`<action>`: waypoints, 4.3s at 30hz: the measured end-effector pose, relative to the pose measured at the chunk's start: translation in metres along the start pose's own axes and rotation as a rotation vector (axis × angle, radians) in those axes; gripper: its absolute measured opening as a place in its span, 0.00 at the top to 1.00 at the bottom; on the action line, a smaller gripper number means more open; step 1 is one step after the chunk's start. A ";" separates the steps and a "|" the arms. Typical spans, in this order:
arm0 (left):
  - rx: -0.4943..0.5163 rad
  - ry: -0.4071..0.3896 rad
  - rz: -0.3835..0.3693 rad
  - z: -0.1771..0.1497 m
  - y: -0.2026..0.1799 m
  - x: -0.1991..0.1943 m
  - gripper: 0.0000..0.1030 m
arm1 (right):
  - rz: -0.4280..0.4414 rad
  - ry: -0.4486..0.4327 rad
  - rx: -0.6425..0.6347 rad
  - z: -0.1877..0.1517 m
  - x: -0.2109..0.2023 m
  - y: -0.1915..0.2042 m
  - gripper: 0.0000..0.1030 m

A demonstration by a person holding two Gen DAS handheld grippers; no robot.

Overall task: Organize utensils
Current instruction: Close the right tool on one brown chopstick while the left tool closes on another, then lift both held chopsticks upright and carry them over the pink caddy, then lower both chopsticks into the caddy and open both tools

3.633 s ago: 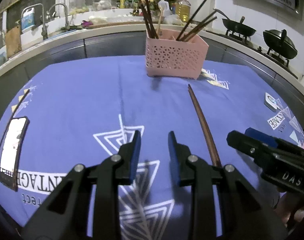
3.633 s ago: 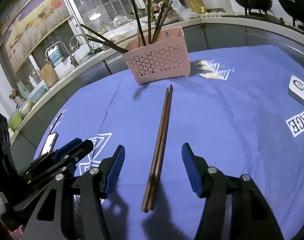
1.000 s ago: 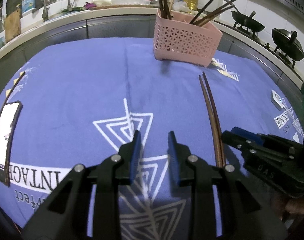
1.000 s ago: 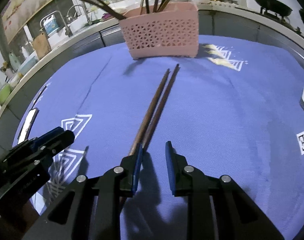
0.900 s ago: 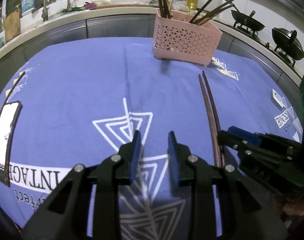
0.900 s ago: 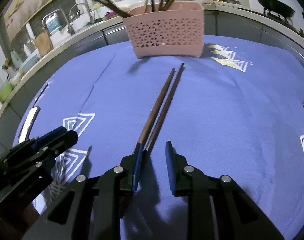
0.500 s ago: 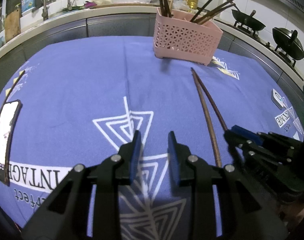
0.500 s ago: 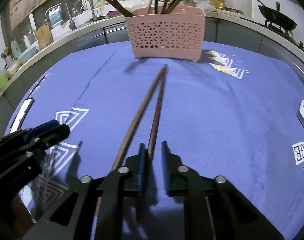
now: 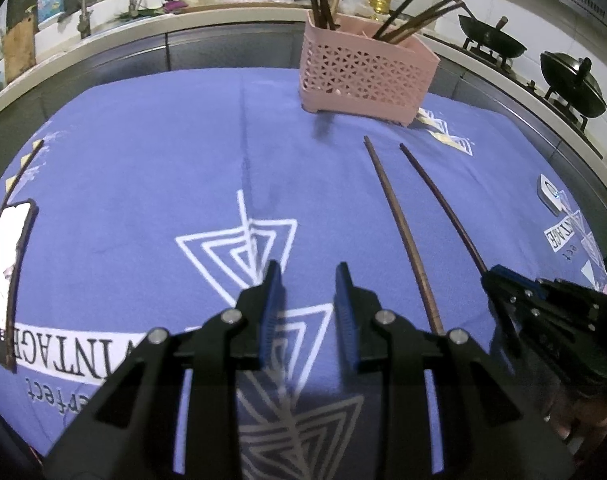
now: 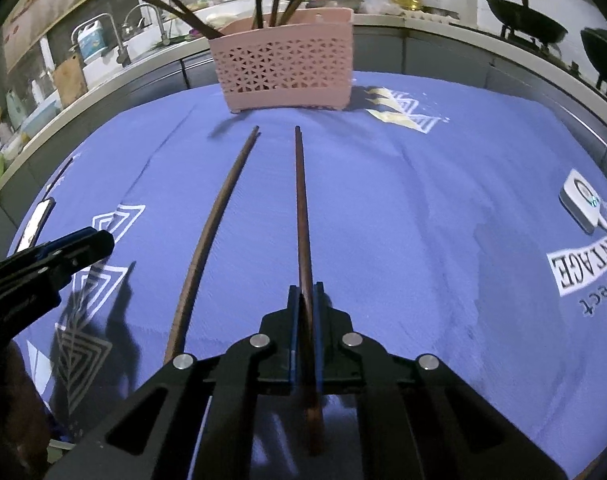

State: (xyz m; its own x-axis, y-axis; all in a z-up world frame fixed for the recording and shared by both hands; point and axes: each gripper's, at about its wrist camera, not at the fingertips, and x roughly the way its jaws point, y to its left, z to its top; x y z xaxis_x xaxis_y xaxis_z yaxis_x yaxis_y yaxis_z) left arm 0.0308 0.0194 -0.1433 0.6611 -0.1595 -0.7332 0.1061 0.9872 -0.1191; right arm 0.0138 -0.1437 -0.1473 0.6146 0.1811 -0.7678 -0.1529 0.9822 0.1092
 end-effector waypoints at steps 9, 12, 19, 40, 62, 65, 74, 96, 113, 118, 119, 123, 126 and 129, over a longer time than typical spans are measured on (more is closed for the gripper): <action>0.003 0.036 -0.080 0.029 -0.002 0.013 0.44 | 0.052 0.039 0.069 0.002 -0.003 -0.011 0.93; 0.042 0.048 -0.087 0.037 -0.015 0.021 0.44 | 0.085 0.043 0.070 0.006 0.001 -0.013 0.92; 0.106 0.074 -0.086 0.049 -0.051 0.045 0.44 | 0.150 0.061 0.110 0.016 0.005 -0.025 0.92; 0.185 0.098 -0.048 0.028 -0.018 0.042 0.94 | 0.159 0.075 0.027 0.055 0.027 -0.022 0.58; 0.159 0.109 -0.040 0.041 -0.011 0.052 0.63 | 0.050 0.035 -0.166 0.079 0.054 0.004 0.66; 0.177 0.098 -0.027 0.043 -0.016 0.055 0.65 | 0.054 0.031 -0.141 0.081 0.054 -0.004 0.81; 0.213 0.086 -0.020 0.039 -0.014 0.050 0.94 | 0.105 0.053 -0.068 0.073 0.046 -0.023 0.95; 0.235 0.127 -0.050 0.065 -0.018 0.069 0.95 | 0.120 0.108 -0.203 0.084 0.053 0.002 0.94; 0.160 -0.236 -0.243 0.112 -0.009 -0.067 0.95 | 0.279 -0.323 -0.169 0.119 -0.077 0.027 0.95; 0.158 -0.256 -0.247 0.111 -0.006 -0.080 0.95 | 0.294 -0.385 -0.135 0.124 -0.094 0.025 0.95; 0.160 -0.256 -0.246 0.111 -0.005 -0.080 0.95 | 0.294 -0.393 -0.133 0.124 -0.096 0.025 0.95; 0.158 -0.264 -0.237 0.108 -0.002 -0.082 0.95 | 0.276 -0.401 -0.134 0.124 -0.098 0.027 0.95; 0.145 -0.252 -0.247 0.111 0.001 -0.083 0.95 | 0.278 -0.395 -0.125 0.125 -0.098 0.027 0.95; 0.140 -0.260 -0.256 0.121 0.003 -0.089 0.95 | 0.280 -0.409 -0.126 0.129 -0.105 0.027 0.95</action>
State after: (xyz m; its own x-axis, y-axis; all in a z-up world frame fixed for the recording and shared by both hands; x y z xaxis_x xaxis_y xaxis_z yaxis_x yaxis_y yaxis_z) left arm 0.0618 0.0362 0.0027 0.7640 -0.4132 -0.4956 0.3809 0.9087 -0.1705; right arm 0.0455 -0.1295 0.0176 0.7853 0.4663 -0.4073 -0.4320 0.8839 0.1789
